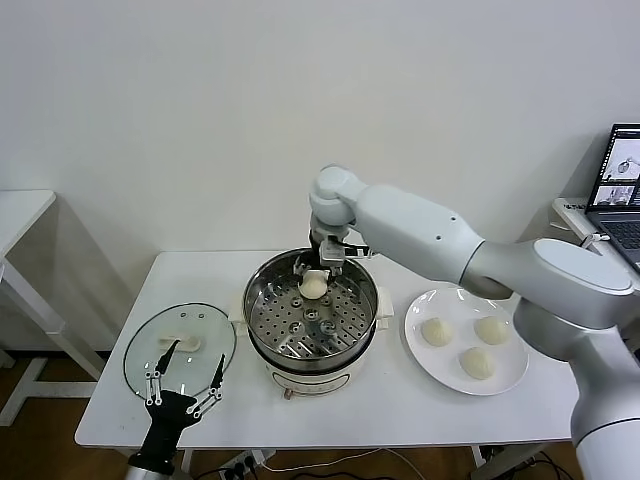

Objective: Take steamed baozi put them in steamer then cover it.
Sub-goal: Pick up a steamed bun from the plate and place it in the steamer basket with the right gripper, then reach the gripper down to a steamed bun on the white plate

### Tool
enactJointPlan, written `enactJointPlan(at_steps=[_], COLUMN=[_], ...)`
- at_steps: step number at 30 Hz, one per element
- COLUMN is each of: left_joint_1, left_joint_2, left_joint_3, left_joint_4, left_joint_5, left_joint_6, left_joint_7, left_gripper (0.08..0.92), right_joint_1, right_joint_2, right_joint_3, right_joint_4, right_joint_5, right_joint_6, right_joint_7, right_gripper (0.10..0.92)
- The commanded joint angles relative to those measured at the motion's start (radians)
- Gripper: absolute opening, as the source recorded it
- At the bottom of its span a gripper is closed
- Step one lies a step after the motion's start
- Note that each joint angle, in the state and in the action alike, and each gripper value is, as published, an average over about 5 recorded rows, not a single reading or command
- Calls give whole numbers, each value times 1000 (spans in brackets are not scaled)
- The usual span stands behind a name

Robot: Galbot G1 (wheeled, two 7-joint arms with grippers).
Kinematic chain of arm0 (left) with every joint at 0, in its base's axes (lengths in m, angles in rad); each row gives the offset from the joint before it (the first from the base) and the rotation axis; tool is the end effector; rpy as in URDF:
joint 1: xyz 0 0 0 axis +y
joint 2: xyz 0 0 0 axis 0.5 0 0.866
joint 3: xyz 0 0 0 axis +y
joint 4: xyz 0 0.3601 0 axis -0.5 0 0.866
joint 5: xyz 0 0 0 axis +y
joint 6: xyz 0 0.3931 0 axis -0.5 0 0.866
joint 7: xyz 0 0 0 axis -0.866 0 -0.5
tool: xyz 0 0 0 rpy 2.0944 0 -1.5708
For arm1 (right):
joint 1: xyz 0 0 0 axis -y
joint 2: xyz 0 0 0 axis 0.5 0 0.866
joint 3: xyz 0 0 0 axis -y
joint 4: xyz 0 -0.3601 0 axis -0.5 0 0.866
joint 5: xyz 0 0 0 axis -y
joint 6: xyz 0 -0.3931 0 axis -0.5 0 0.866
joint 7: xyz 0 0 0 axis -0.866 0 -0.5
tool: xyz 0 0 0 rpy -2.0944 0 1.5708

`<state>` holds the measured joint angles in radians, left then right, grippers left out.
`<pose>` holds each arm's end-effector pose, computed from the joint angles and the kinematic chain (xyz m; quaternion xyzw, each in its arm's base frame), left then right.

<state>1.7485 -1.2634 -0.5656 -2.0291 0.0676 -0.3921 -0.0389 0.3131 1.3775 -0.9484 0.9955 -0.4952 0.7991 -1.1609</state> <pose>0.1575 0.0705 -0.3594 0.0836 0.9812 0.1539 0.0810 0.6193 0.2118 -0.0991 -0.6498 0.0320 -0.7552 0.0798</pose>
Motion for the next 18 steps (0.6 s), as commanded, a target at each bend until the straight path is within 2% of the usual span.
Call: enactJointPlan(at_steps=[1,4,8,12,18], left_joint_1=[-1,-3,-4,-3,-6], left_joint_2=[2,3,2,1,1], left_joint_3=[-3,-3,-3,-4,3], left_joint_4=[0,-2,-3,-7,-12], left_joint_5=[-9,-11,-10,-7,1], left_joint_6=[-1,0,2,4,11], left_joint_7=[1,2,3,4,3], left_gripper=[823,823,823,823,823], right_joint_1=[-21,-19,10,73,235], right_joint_2=[38,33,-12,-122,-361], right_joint_3=[2,3,5,-1,-52], right_joint_4=[-48,-38,26,128,210], right_joint_5=[-39,-40,27,235,624], right_joint_6=[11,7,-32,-174,-573], right_joint_7=[18,26,-5,-95,-238], right_gripper=[723,790,820,822,823])
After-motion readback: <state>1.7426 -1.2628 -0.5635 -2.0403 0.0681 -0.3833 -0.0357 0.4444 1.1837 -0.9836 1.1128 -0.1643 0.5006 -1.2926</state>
